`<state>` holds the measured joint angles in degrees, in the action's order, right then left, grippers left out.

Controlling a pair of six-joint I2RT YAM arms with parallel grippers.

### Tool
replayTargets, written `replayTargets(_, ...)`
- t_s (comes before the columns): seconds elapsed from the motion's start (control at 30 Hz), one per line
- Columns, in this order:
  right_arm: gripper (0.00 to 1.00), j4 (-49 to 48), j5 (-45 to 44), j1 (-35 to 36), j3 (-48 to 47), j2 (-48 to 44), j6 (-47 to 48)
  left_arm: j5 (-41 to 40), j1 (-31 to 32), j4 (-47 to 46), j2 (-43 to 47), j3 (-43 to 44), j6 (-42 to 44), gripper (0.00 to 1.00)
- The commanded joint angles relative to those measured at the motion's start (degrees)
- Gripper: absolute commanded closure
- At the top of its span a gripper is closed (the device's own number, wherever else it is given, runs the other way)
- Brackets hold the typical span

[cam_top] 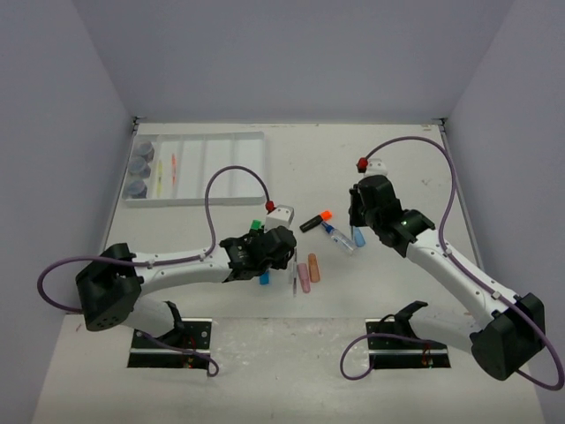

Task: Sort the stationery into containers
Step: Pick up the pen cap from the center of the board.

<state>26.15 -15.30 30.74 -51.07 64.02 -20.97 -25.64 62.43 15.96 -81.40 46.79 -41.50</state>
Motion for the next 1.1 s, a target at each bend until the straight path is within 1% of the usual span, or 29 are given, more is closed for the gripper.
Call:
replayTargets(0.0, 1.00, -3.76, 2.52, 0.20, 0.71, -0.12, -0.82, -4.54, 0.41, -2.95, -2.61, 4.07, -3.41, 0.62)
replayTargets(0.17, 1.00, -4.09, 3.66, 0.20, 1.10, -0.28, -0.56, -1.03, 0.41, -4.02, -7.14, 5.40, -2.97, 0.63)
replayTargets(0.3, 1.00, -4.12, 3.76, 0.20, 1.71, -0.83, -0.50, -0.46, 0.41, -4.36, -10.11, 6.01, -3.44, 0.65)
replayTargets(0.4, 1.00, -4.17, 4.06, 0.20, 1.77, -1.00, -0.54, -0.42, 0.41, -4.45, -10.37, 5.95, -3.47, 0.67)
replayTargets(0.67, 1.00, -4.09, 4.77, 0.20, 1.85, -0.38, -0.11, 1.93, 0.42, -5.24, -12.05, 5.77, -2.79, 0.69)
replayTargets(0.73, 1.00, -4.09, 4.85, 0.20, 1.77, -0.23, 0.07, 2.27, 0.50, -5.32, -12.83, 5.94, -2.44, 0.72)
replayTargets(1.07, 1.00, -4.50, 5.78, 0.20, 2.12, -1.53, 0.80, 1.98, 0.50, -4.91, -14.03, 5.86, -1.77, 0.73)
